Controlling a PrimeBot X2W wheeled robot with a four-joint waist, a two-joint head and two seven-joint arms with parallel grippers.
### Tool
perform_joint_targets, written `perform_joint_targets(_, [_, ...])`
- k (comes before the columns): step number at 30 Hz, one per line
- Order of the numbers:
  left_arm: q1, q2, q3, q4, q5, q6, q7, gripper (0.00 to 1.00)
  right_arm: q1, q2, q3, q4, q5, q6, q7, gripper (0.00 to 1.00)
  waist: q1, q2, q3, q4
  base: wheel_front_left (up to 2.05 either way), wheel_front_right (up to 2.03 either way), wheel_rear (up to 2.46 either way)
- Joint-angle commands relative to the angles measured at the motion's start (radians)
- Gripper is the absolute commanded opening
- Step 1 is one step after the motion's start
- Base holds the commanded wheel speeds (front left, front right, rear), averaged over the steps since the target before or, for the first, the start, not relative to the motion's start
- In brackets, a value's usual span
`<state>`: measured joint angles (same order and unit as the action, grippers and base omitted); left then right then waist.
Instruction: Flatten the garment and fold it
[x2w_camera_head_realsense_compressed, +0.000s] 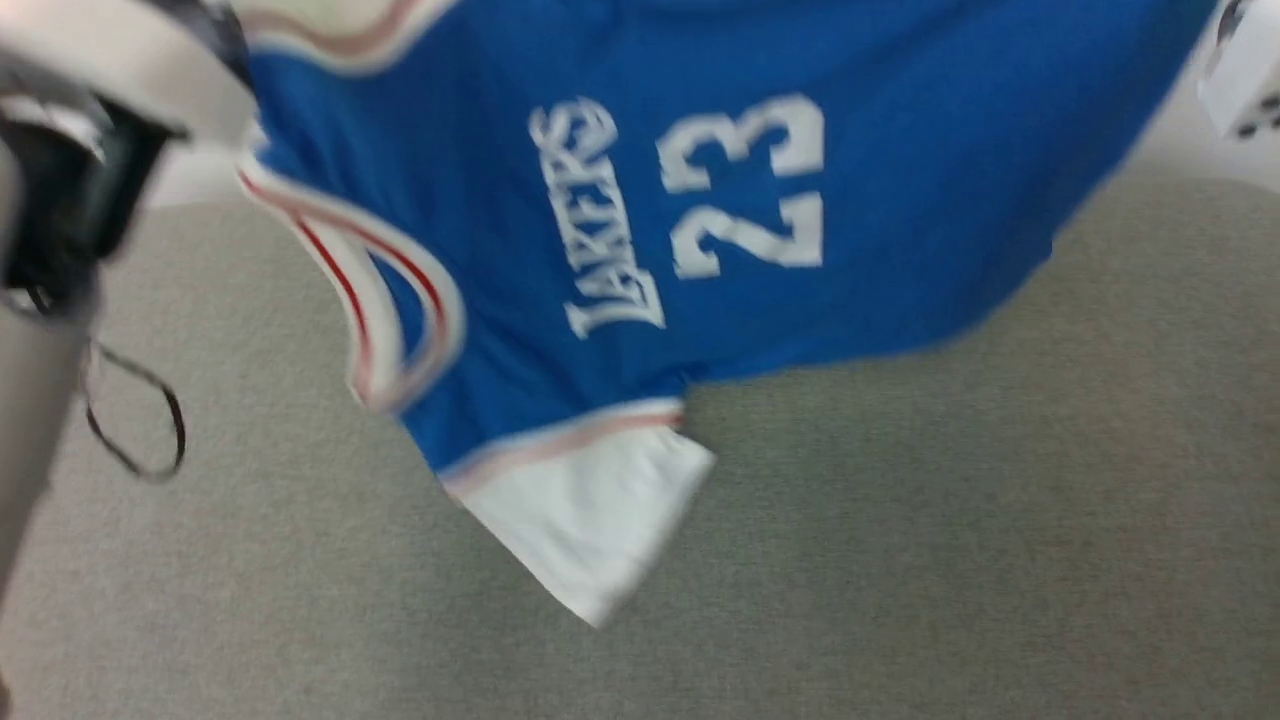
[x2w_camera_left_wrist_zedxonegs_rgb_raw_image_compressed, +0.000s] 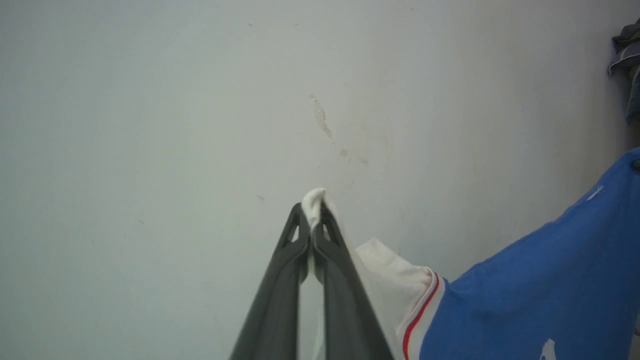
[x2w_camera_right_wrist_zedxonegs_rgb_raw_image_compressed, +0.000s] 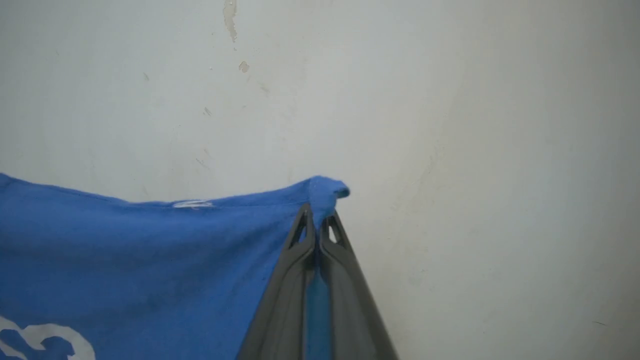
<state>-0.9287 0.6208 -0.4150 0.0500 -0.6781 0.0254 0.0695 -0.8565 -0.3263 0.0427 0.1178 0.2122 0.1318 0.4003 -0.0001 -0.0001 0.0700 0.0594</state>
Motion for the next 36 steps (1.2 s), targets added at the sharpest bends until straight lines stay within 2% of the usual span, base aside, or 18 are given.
perform_joint_targets(1, [-0.054,-0.003,0.012,0.01,-0.012,-0.008,0.024,0.0,-0.036,0.001,0.012,-0.004,0.006,-0.001,0.01,0.0,0.0001,0.0001,-0.015,-0.026,0.0,0.0,0.0])
perform_joint_targets(6, [-0.213,0.016,-0.006,0.061,-0.013,-0.035,0.154,0.0,-0.122,0.003,0.07,0.001,0.026,-0.001,0.058,0.0,0.0001,0.0001,0.019,-0.049,0.0,0.0,0.0])
perform_joint_targets(10, [-0.312,0.022,-0.029,0.108,-0.009,-0.049,0.25,0.0,-0.2,0.011,0.111,0.036,0.035,-0.001,0.108,0.0,0.0001,0.0001,0.093,-0.065,0.0,0.0,0.0])
perform_joint_targets(15, [-0.477,0.024,-0.04,0.158,0.054,-0.052,0.274,0.0,-0.356,0.038,0.14,0.114,0.001,-0.001,0.147,0.0,0.0001,0.0001,0.241,-0.095,0.0,0.0,0.0])
perform_joint_targets(19, [-0.633,-0.003,-0.035,0.218,0.127,-0.045,0.193,0.0,-0.501,0.092,0.134,0.218,-0.046,-0.001,0.103,0.0,0.0001,0.0001,0.349,-0.13,0.0,0.0,0.0])
perform_joint_targets(22, [-0.732,-0.033,-0.032,0.291,0.181,-0.036,0.086,0.0,-0.586,0.147,0.137,0.312,-0.089,-0.001,0.037,0.0,0.0001,0.0001,0.384,-0.159,0.0,0.0,0.0])
perform_joint_targets(26, [-0.838,-0.078,-0.026,0.377,0.214,-0.036,-0.034,0.0,-0.683,0.187,0.139,0.417,-0.149,-0.001,-0.039,0.0,0.0001,0.0001,0.432,-0.168,0.0,0.0,0.0])
perform_joint_targets(30, [-0.9,-0.106,-0.043,0.452,0.233,-0.07,-0.12,0.0,-0.744,0.204,0.116,0.501,-0.19,-0.001,-0.109,0.0,0.0001,0.0001,0.469,-0.162,0.0,0.0,0.0])
perform_joint_targets(36, [-0.928,-0.108,-0.072,0.52,0.226,-0.127,-0.212,0.0,-0.771,0.183,0.118,0.587,-0.253,-0.001,-0.192,0.0,0.0001,0.0001,0.545,-0.145,0.0,0.0,0.0])
